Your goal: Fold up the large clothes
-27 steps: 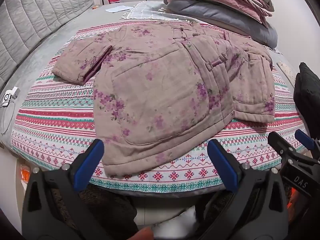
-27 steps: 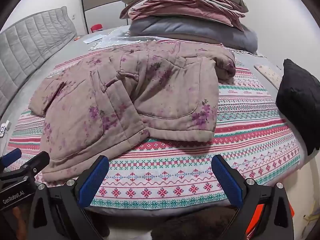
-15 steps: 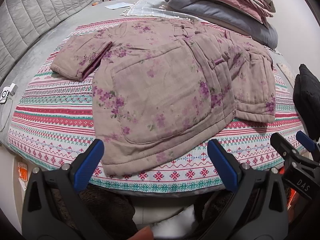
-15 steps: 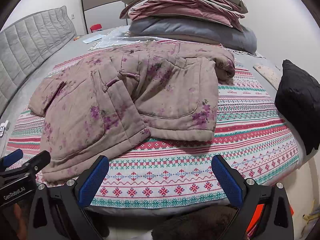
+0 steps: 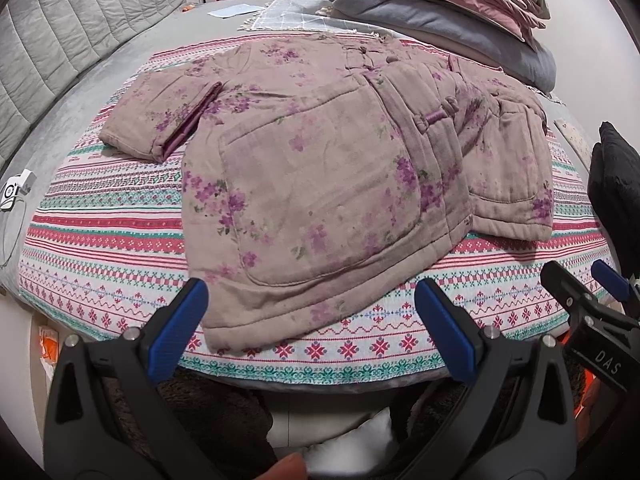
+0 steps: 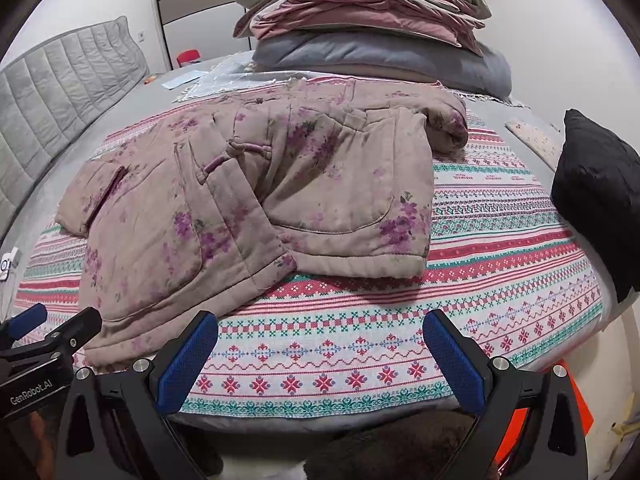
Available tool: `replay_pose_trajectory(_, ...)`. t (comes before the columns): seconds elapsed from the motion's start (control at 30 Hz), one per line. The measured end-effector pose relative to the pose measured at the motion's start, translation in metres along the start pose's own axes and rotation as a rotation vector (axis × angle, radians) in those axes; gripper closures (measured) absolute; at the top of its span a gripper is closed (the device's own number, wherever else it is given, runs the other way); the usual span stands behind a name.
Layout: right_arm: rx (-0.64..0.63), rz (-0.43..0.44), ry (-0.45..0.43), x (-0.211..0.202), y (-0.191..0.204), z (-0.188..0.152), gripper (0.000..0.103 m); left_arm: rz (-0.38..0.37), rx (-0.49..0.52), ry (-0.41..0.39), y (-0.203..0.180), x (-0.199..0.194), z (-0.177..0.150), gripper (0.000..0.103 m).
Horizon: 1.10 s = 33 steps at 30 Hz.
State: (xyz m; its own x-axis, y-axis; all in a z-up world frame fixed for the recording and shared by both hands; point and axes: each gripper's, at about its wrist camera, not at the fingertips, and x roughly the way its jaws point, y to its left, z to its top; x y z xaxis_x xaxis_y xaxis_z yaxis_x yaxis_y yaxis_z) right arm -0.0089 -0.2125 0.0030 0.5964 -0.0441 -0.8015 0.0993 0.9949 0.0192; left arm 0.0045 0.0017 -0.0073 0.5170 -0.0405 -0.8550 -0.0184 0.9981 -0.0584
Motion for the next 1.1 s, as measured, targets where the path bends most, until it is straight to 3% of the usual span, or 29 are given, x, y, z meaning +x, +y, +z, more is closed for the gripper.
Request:
replay_pose_trajectory(0.83, 0.005, 0.004, 0.005, 0.004, -0.002, -0.001, 0.0, 0.016, -0.015, -0.047, 0.007, -0.002, 0.001, 0.001)
replay_pose_trajectory(1.1, -0.007, -0.003, 0.005, 0.011, -0.002, 0.0, 0.0, -0.031, -0.012, -0.061, 0.013, 0.003, 0.002, 0.001)
